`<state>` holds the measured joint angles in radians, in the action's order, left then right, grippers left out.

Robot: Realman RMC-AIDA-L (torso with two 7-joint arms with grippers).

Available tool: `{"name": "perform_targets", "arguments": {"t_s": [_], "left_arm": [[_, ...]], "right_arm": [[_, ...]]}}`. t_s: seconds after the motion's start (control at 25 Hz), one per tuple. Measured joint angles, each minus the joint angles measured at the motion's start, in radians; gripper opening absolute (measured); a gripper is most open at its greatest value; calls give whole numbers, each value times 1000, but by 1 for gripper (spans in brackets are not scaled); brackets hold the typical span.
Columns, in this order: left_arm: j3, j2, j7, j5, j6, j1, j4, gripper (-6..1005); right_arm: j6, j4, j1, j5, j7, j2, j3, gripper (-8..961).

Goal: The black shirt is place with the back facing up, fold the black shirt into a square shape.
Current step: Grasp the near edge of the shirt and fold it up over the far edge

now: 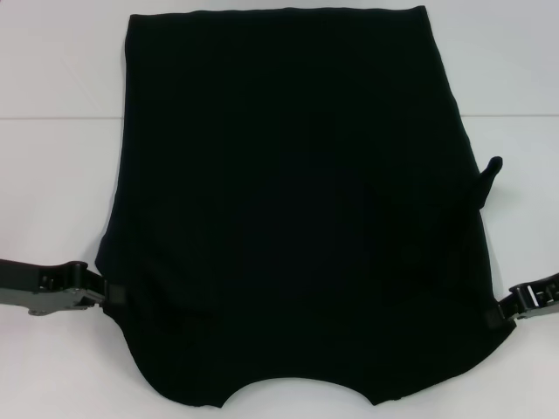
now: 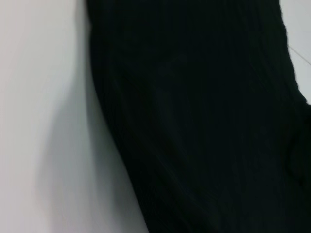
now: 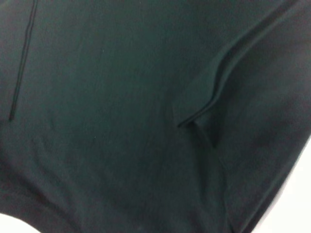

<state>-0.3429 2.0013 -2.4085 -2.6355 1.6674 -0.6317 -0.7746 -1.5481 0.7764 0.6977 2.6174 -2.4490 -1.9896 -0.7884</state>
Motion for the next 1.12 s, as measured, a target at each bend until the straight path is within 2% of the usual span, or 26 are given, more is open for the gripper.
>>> {"name": "perform_targets", "arguments": {"t_s": [0.2, 0.32, 0.6, 0.76, 0.92, 1.12], "left_arm": [[-18, -8, 21, -4, 83, -10, -2, 47], [-66, -9, 25, -7, 149, -8, -7, 47], [-143, 9, 59, -9, 304, 17, -12, 47], [-171, 14, 74, -10, 335, 24, -8, 47], [-163, 11, 80, -3, 329, 8, -3, 47], [-120, -1, 75, 44, 318, -18, -1, 47]], "right_arm": [[-89, 28, -19, 5, 0, 12, 24, 63], [-158, 86, -56, 10, -16, 12, 23, 63], [-326, 281, -167, 61, -39, -24, 26, 62], [-378, 332, -215, 59, -27, -29, 29, 62], [-380, 319, -210, 36, 16, -28, 98, 63], [-388, 278, -166, -4, 78, -18, 180, 67]]}}
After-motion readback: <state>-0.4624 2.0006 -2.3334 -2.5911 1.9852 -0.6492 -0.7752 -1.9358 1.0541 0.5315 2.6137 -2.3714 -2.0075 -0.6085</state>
